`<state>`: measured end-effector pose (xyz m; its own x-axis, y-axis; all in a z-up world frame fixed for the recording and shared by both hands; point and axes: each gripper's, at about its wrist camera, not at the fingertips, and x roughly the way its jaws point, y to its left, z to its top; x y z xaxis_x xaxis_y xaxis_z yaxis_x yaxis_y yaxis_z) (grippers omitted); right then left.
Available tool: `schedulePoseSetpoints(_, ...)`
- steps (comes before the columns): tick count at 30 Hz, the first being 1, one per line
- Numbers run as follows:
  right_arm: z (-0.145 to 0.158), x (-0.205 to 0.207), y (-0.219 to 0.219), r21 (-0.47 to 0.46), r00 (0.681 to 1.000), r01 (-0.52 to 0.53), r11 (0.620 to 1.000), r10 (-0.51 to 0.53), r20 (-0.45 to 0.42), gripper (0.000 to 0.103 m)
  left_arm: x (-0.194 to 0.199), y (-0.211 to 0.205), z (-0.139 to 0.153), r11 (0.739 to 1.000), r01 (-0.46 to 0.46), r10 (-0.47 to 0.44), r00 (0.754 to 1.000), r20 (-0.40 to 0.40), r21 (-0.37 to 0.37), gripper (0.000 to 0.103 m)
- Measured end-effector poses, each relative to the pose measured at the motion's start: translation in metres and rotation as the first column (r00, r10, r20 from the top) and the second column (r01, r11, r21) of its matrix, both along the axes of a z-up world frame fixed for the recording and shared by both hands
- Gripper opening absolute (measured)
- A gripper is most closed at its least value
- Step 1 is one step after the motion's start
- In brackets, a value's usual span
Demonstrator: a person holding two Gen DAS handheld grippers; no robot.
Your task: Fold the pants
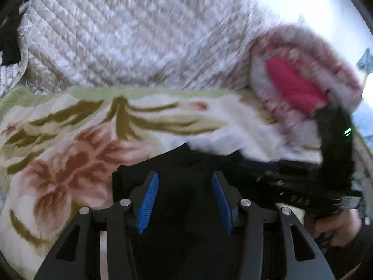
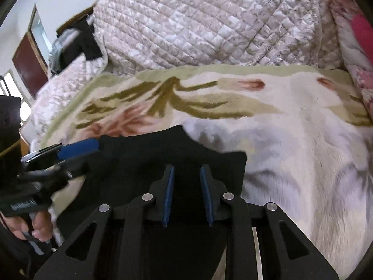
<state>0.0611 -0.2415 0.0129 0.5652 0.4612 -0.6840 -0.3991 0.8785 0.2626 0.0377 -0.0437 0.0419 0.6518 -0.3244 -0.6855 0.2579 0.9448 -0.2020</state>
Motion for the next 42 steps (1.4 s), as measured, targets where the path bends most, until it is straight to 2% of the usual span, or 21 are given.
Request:
schedulePoseSetpoints(2,-0.015,0.015,-0.003,-0.016,0.999,0.031,0.999,-0.031,-0.022,0.019,0.01,0.005,-0.019,1.0,-0.018,0.019,0.999,-0.042,0.016,0.051)
schedulePoseSetpoints(5,-0.026,0.026,-0.022,0.078,0.995,0.093,0.993,-0.09,-0.035,0.01,0.01,0.016,-0.029,0.999,-0.044,0.044,0.999,-0.029,-0.002,0.051)
schedulePoseSetpoints(8,-0.024,0.024,-0.024,0.088,0.995,0.097,0.991,-0.094,-0.036,0.01,0.007,0.019,-0.03,0.999,-0.041,0.041,0.999,-0.024,-0.028,0.051)
schedulePoseSetpoints(13,-0.007,-0.002,-0.026,0.063,0.992,0.124,0.99,-0.124,-0.006,0.02,-0.002,0.023,-0.022,0.998,-0.056,0.056,0.998,-0.005,-0.02,0.051)
schedulePoseSetpoints(18,0.012,-0.057,-0.027,0.058,0.991,0.107,0.993,-0.111,0.071,0.036,-0.041,0.037,-0.008,0.997,-0.067,0.068,0.998,0.02,-0.045,0.051)
schedulePoseSetpoints(21,0.011,-0.094,-0.022,0.048,0.991,0.094,0.994,-0.098,0.091,0.037,-0.071,0.037,-0.004,0.998,-0.051,0.053,0.998,0.041,-0.048,0.051)
schedulePoseSetpoints(24,0.007,-0.125,-0.009,-0.002,0.989,0.073,0.997,-0.072,0.13,0.037,-0.099,0.033,-0.004,0.998,-0.033,0.036,0.998,0.05,-0.048,0.051)
schedulePoseSetpoints(26,0.002,-0.136,0.001,-0.056,0.988,0.046,0.997,-0.037,0.153,0.037,-0.112,0.029,-0.011,0.999,-0.027,0.028,0.998,0.048,-0.021,0.051)
schedulePoseSetpoints(29,-0.02,-0.136,0.012,-0.145,0.991,0.031,0.989,-0.012,0.133,0.038,-0.115,0.031,-0.028,0.999,-0.04,0.04,0.999,-0.017,-0.027,0.054)
schedulePoseSetpoints(32,-0.021,-0.136,0.017,-0.172,0.986,0.03,0.985,-0.001,0.168,0.038,-0.112,0.033,-0.032,0.998,-0.049,0.048,0.999,-0.023,-0.046,0.055)
schedulePoseSetpoints(38,-0.017,-0.139,0.016,-0.146,0.987,0.035,0.989,-0.011,0.159,0.04,-0.113,0.033,-0.031,0.997,-0.058,0.057,0.998,-0.021,-0.052,0.055)
schedulePoseSetpoints(42,-0.011,-0.136,0.007,-0.091,0.992,0.047,0.995,-0.036,0.124,0.044,-0.112,0.034,-0.026,0.997,-0.063,0.062,0.998,-0.027,-0.047,0.055)
